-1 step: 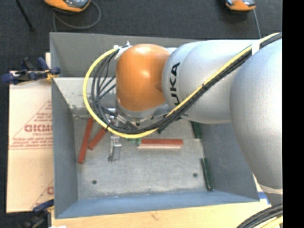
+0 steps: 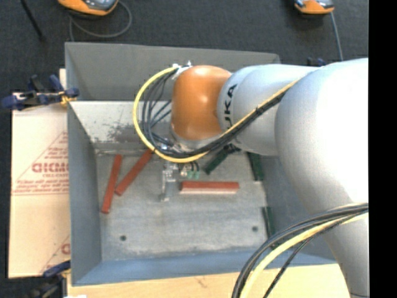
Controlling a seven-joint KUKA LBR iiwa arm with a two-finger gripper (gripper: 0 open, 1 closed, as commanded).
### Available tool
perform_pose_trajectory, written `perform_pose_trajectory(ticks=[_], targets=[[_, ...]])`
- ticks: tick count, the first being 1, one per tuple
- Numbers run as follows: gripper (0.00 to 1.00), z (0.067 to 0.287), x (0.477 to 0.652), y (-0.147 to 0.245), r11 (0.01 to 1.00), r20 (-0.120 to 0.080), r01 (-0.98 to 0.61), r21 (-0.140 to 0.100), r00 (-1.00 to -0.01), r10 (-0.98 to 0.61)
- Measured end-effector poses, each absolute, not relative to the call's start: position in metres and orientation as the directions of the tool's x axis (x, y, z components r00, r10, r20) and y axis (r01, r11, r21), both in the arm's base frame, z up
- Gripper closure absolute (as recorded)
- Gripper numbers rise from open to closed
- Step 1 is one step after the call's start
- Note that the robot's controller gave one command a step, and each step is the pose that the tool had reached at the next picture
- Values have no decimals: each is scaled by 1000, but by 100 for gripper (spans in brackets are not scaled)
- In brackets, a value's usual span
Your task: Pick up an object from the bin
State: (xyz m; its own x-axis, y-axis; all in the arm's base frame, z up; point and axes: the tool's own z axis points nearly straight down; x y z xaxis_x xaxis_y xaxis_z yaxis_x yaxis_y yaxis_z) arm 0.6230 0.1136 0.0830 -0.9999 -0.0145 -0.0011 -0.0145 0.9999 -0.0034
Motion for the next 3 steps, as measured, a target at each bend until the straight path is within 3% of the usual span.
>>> perform_pose_trajectory(ticks=[1,2,3], targets=[[0,70,651,10,995,7,99,-1,-995,99],[0,74,580,-66,999,2,53,-4,-999,53],[100,74,584,-60,999,-3,50,0,-999,50]])
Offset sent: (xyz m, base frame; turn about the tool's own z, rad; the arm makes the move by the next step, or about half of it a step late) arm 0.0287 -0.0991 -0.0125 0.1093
